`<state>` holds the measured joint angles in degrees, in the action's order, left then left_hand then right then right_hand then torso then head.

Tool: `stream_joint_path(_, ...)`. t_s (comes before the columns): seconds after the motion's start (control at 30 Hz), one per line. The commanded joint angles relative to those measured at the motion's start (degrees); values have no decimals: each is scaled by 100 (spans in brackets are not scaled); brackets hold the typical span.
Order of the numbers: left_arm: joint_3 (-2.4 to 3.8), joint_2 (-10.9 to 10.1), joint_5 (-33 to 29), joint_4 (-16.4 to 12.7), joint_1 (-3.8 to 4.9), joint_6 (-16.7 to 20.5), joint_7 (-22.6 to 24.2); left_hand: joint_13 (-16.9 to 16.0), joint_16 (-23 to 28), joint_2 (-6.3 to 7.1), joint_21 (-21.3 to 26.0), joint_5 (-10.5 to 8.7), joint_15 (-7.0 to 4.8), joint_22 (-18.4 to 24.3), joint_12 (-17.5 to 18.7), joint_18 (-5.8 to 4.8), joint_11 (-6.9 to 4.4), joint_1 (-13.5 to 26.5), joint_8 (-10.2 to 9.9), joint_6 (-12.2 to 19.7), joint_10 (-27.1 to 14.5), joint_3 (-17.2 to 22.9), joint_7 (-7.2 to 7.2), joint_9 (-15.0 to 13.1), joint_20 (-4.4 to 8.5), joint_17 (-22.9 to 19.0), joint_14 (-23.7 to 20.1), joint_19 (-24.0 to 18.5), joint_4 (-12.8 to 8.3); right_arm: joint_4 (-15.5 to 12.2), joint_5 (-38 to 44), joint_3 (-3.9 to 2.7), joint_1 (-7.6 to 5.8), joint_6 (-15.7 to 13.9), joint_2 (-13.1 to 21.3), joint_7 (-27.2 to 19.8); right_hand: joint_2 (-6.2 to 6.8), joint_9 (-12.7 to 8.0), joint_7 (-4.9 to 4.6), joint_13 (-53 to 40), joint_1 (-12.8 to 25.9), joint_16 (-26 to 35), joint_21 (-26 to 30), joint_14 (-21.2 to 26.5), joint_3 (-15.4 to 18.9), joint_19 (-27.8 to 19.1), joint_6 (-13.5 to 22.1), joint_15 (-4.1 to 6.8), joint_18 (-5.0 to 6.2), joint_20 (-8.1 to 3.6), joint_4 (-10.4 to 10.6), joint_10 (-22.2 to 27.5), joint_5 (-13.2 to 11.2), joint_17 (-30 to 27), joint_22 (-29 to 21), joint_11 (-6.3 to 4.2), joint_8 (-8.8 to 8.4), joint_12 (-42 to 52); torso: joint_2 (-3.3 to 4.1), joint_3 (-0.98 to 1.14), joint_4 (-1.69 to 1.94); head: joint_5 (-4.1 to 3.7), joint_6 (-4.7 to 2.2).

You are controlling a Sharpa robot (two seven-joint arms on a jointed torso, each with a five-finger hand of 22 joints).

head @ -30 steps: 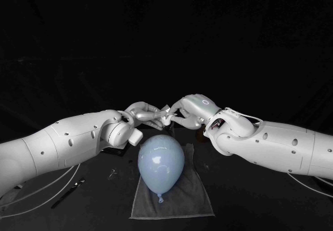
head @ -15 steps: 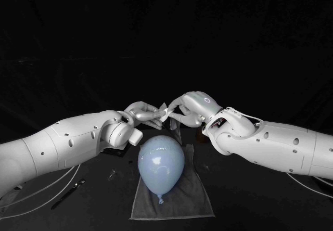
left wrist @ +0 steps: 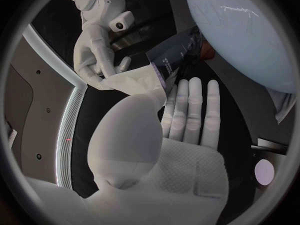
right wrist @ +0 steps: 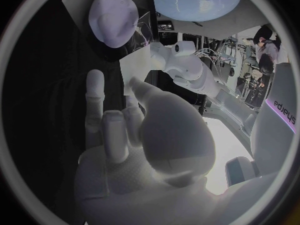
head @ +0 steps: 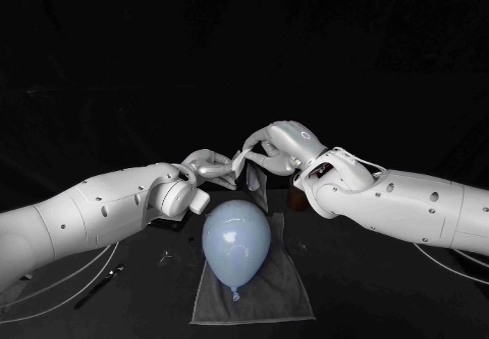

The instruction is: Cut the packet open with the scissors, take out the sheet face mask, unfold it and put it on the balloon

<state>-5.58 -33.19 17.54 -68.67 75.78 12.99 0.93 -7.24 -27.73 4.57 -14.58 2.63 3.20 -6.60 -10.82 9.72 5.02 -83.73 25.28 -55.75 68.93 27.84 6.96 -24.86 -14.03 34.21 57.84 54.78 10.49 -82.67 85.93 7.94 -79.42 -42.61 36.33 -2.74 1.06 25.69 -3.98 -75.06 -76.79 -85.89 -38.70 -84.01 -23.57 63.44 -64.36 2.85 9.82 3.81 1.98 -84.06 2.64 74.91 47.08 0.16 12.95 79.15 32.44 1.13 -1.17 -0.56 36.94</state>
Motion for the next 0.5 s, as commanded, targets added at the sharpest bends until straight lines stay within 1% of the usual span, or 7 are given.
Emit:
stream_joint_path(0.03, 4, 18, 39, 4, 8, 32, 57, 7, 24, 16, 11, 19, 5, 9, 29, 71, -11, 7, 41, 30, 48, 138, 9, -36, -15, -6, 18, 35, -157, 32, -99, -16, -37, -217, -36, -87, -26, 6, 1, -557, -27, -23, 15, -279, -23, 2, -22, 35, 59, -26, -10, -149, 14, 776, 10, -38, 43, 35, 2, 4, -1, -2, -7)
stream_joint_path(0.2, 3, 33, 126, 9, 8, 16, 35, 10, 31, 16, 12, 19, 4, 10, 31, 72, -13, 0, 49, 32, 53, 153, 4, -40, -14, -10, 16, 34, -170, 82, -142, -47, -97, -292, -117, -81, -25, 8, 1, -568, -30, -25, 15, -281, -24, 3, -21, 35, 60, -27, -12, -154, 14, 781, 10, -39, 45, 47, 4, 3, 0, -5, -18)
stream_joint_path(0.33, 3, 49, 163, 33, 8, 27, 45, 10, 31, 16, 12, 19, 4, 10, 31, 72, -13, 0, 49, 32, 53, 153, 4, -40, -14, -10, 16, 34, -170, 138, -248, -117, -140, -334, -158, -68, -23, 9, 1, -564, -35, -25, 15, -281, -26, 4, -20, 35, 60, -28, -15, -152, 14, 781, 11, -39, 48, 42, -1, 1, -2, -13, -26)
stream_joint_path(0.43, 3, 64, 182, 71, 8, 67, 80, 12, 33, 18, 11, 19, 3, 10, 33, 72, -14, -4, 52, 33, 55, 160, 4, -42, -13, -12, 17, 34, -178, 213, -396, -194, -215, -359, -171, -64, -22, 10, 2, -564, -38, -25, 15, -281, -28, 5, -19, 36, 61, -29, -17, -152, 14, 780, 12, -39, 50, 42, -3, -2, 1, -21, -38)
stream_joint_path(0.47, 3, 69, 185, 88, 7, 88, 99, 12, 33, 18, 11, 19, 3, 10, 33, 72, -14, -4, 52, 33, 55, 160, 4, -42, -13, -12, 17, 34, -178, 244, -490, -215, -250, -362, -171, -72, -22, 10, 2, -564, -38, -25, 15, -281, -28, 5, -19, 36, 61, -29, -17, -152, 14, 780, 12, -39, 50, 42, -1, -3, 2, -24, -52)
stream_joint_path(0.5, 3, 71, 187, 97, 7, 97, 107, 12, 33, 18, 11, 19, 3, 10, 33, 72, -14, -4, 52, 33, 55, 160, 4, -42, -13, -12, 17, 34, -178, 256, -535, -224, -265, -363, -170, -77, -22, 10, 2, -564, -38, -25, 15, -281, -28, 5, -19, 36, 61, -29, -17, -152, 14, 780, 12, -39, 50, 42, -1, -3, 2, -24, -52)
